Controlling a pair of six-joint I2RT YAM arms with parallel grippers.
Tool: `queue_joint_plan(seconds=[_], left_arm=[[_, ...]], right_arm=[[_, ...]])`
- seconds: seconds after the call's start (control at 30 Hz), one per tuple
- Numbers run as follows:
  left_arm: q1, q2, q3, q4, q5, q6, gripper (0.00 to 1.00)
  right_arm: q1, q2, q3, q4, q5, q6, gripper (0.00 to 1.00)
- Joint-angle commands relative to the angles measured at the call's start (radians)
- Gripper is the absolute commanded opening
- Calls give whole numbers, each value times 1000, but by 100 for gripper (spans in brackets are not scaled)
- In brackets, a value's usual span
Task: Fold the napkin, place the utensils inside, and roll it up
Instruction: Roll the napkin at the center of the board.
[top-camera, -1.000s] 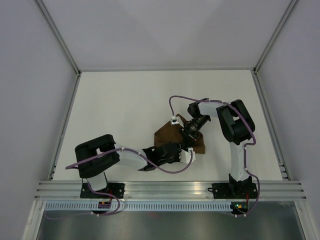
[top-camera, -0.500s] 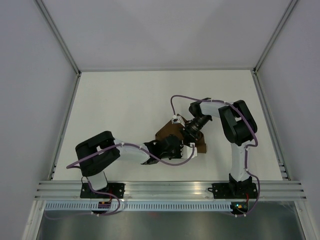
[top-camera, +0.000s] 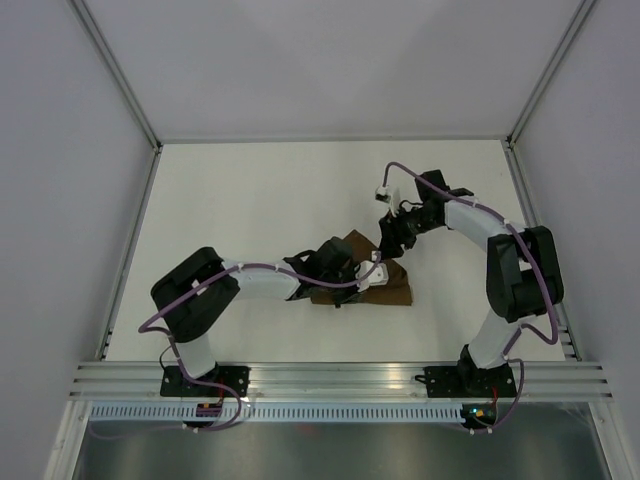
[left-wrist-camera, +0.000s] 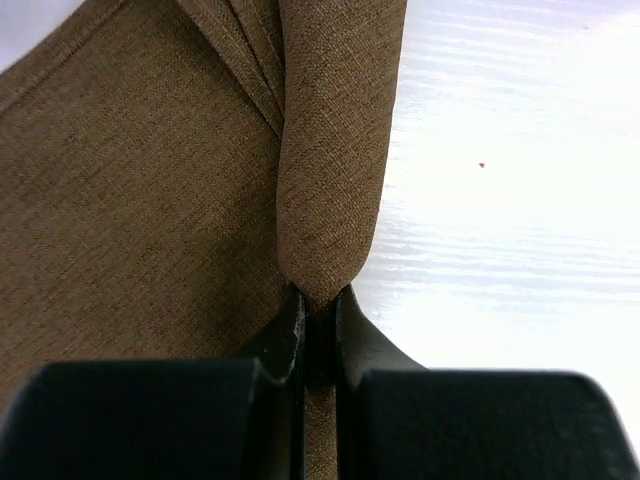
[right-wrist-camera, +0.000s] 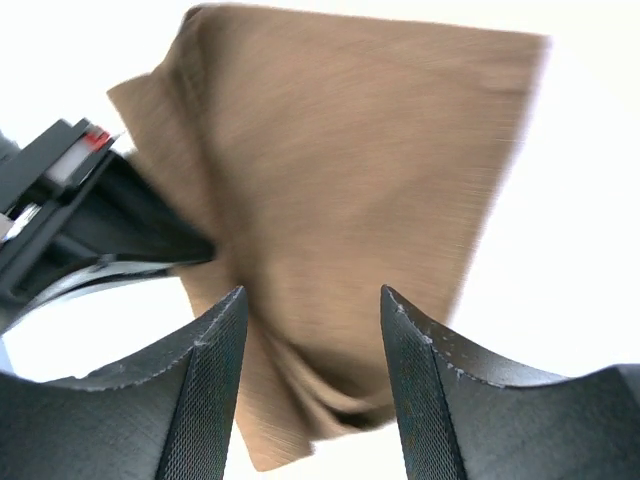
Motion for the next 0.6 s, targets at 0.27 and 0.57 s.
queue_joint_plan(seconds=[0.27, 0.57], left_arm=[[115, 165, 157, -301, 339, -163, 2], [181, 286, 258, -431, 440, -183, 2]], right_arm=[[-237, -287, -162, 228, -28, 33, 61], [-89, -709, -543, 359, 92, -220, 65]])
